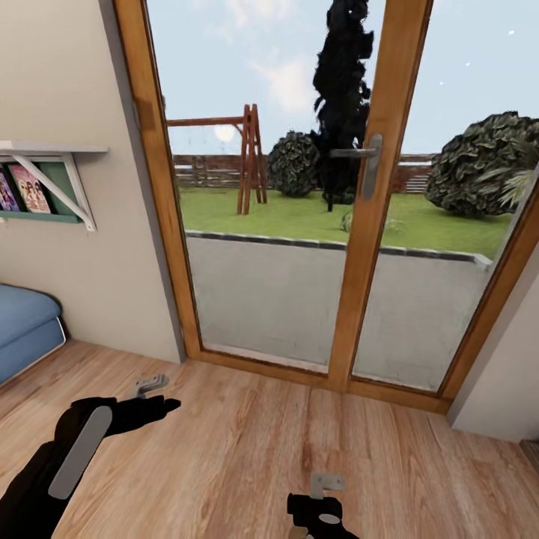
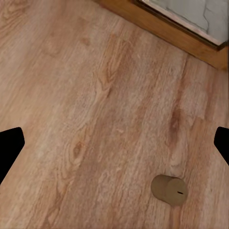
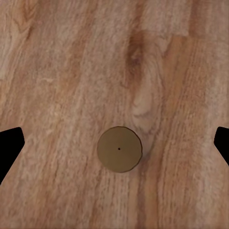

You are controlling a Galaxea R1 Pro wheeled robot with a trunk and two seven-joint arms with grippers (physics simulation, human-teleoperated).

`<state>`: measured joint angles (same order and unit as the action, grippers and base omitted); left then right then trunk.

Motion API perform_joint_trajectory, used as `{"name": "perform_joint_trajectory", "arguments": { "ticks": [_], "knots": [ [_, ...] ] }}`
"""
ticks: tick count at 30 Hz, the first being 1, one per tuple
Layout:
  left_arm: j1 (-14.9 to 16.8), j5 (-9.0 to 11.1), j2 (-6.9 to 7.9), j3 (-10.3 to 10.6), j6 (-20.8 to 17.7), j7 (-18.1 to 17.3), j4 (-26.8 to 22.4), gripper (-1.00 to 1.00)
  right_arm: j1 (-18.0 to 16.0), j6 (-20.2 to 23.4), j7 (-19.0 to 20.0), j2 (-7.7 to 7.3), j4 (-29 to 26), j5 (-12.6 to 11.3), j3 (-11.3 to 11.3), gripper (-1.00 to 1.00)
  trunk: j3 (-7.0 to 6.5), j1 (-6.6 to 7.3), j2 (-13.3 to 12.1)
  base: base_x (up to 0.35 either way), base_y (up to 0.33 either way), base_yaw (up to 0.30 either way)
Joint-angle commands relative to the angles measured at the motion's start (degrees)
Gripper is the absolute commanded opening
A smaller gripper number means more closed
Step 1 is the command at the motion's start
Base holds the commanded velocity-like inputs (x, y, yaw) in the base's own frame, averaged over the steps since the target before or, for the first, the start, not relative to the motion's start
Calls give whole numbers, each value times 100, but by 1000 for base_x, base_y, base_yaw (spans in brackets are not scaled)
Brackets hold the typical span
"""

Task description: Place each of the two pumpkins and all three candles from the living room inside a cabinet in the living room (use any cabinet), then make sure every cabinet is closed, and position the cauldron so it is next to a table in the living room.

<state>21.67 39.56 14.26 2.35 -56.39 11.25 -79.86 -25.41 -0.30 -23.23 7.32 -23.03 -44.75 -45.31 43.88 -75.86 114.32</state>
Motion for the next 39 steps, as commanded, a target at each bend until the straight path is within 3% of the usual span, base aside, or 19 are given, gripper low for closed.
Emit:
{"name": "perform_joint_trajectory", "arguments": {
  "ticks": [1, 3, 5, 9, 12, 15, 18, 22, 31, 39],
  "knots": [
    [-22, 74, 11, 7, -15, 57, -57, 100, -7, -1, -41, -2, -9, -44, -48, 100, 24, -22, 44, 0, 0, 0],
    [-53, 251, 39, -2, -21, 56, -133, 100, -7, 2, -43, -2, -14, -43, -48, 100, 60, -66, 124, 0, 0, 0],
    [-80, 618, 88, -15, -29, 60, -225, 100, -6, 5, -48, -7, -29, -42, -48, 100, 96, -110, 205, 0, 0, 0],
    [-133, 1024, 311, -4, -44, 62, -352, 100, -7, 136, -58, -10, -37, -54, -33, 100, 168, -198, 365, 0, 0, 0],
    [-163, 1201, 393, -5, -49, 61, -420, 100, -20, 747, -80, -8, -106, -51, -9, 100, 222, -263, 485, 0, 0, 0],
    [-174, 1251, 414, -6, -51, 62, -438, 100, -130, 1395, -105, -8, -264, -44, 302, 100, 275, -329, 606, 0, 0, 0],
    [-190, 1262, 419, -9, -53, 62, -442, 100, -433, 1586, -89, -64, -306, -43, 812, 100, 329, -395, 726, 0, 0, 0],
    [-197, 1264, 420, -13, -49, 62, -443, 100, -653, 1621, -56, -183, -315, -42, 1135, 100, 401, -483, 887, 0, 0, 0],
    [-199, 1264, 420, -15, -48, 62, -443, 100, -978, 1630, -65, -205, -300, -42, 1197, 100, 563, -681, 1247, 0, 0, 0],
    [-199, 1265, 420, -7, -48, 62, -443, 100, -1000, 1900, -74, -202, -227, -55, 1198, 100, 706, -857, 1568, 0, 0, 0]
  ]
}}
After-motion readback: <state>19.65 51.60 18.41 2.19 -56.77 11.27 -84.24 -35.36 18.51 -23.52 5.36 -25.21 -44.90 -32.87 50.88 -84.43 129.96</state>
